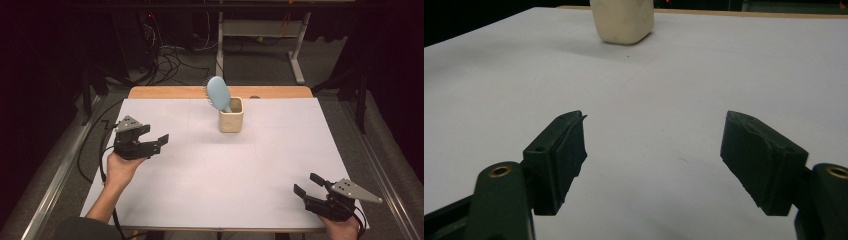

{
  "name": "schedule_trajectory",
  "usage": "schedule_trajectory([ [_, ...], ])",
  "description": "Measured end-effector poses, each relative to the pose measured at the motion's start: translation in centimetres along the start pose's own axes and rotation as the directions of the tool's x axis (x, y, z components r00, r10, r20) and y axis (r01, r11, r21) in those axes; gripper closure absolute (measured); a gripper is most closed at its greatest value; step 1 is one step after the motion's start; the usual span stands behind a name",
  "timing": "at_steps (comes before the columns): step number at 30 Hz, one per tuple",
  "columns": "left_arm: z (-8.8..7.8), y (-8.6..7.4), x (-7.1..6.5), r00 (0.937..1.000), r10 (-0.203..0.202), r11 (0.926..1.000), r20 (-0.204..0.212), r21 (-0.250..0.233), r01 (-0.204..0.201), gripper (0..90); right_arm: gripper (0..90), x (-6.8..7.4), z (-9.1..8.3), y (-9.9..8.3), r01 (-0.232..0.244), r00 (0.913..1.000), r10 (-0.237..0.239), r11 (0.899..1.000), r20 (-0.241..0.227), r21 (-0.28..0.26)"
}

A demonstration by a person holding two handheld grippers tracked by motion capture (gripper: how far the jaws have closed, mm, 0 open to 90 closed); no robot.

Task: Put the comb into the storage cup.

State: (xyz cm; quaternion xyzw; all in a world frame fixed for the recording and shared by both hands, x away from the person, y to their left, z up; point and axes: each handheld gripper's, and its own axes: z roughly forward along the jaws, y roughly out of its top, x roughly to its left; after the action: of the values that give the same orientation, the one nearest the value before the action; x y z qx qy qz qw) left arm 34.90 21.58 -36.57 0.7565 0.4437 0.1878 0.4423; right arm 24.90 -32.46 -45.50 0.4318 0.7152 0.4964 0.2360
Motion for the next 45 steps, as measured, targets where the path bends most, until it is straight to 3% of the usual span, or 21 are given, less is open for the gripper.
schedule_trajectory([
  [45, -2.8, -4.8, 1.3, 0.9973, -0.073, 0.9932, 0.005, -0.090, 0.073, 26.2, 26.7, 0.0, 0.0, 0.0, -0.008, 1.0000, 0.008, 1.000, 0.004, 0.001],
])
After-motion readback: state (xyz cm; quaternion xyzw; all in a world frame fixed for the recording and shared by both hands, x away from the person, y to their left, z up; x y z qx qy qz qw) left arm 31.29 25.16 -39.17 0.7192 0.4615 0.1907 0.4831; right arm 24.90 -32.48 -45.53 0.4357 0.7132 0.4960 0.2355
